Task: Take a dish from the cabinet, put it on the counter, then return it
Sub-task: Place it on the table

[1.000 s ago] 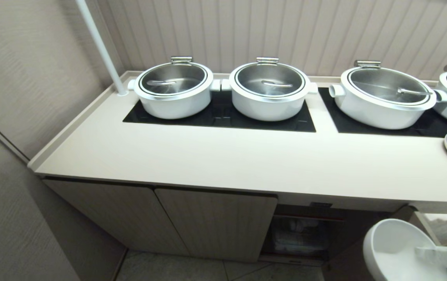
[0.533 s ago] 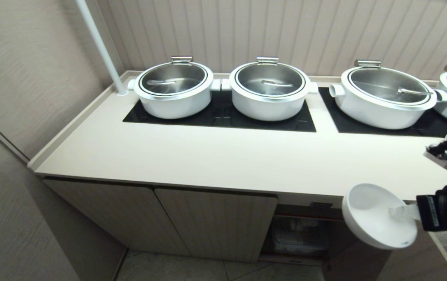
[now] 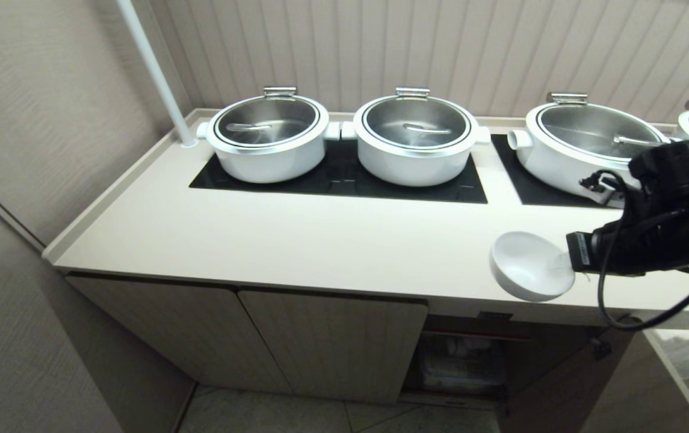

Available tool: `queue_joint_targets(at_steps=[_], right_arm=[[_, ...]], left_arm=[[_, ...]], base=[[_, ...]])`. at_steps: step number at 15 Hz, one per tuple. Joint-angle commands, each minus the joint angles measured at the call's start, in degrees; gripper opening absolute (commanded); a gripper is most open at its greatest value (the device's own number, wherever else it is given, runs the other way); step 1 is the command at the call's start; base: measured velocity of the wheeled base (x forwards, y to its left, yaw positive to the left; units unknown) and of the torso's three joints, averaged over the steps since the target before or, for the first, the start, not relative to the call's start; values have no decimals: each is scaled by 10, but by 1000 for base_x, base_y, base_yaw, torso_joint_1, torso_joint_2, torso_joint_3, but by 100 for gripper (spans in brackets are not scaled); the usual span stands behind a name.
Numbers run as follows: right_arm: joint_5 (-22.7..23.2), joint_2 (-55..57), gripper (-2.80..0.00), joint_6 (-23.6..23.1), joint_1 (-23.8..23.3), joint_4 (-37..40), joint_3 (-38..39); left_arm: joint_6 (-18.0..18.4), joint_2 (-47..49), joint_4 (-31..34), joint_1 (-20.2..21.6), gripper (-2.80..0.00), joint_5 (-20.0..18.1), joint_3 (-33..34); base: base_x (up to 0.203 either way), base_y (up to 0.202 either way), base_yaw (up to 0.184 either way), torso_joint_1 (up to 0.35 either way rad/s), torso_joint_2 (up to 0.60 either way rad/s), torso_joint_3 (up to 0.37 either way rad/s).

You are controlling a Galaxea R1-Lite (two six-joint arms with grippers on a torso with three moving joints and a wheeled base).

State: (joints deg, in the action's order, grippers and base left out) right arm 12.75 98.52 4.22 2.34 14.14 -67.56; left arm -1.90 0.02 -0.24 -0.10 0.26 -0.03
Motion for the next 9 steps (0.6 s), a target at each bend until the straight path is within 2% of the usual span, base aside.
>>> queue_joint_targets(at_steps=[1, 5, 9], right_arm=[[-1, 97, -280, 5, 0, 3, -76], [-12, 173, -280, 39, 0, 34, -174], [-12, 219, -280, 49, 0, 71, -255]], left_arm=[[0, 0, 0, 0, -280, 0, -1], [0, 0, 0, 0, -280, 0, 0], [0, 0, 0, 0, -280, 0, -1]], base=[[0, 0, 0, 0, 0, 0], [0, 0, 0, 0, 0, 0], [0, 0, 0, 0, 0, 0]])
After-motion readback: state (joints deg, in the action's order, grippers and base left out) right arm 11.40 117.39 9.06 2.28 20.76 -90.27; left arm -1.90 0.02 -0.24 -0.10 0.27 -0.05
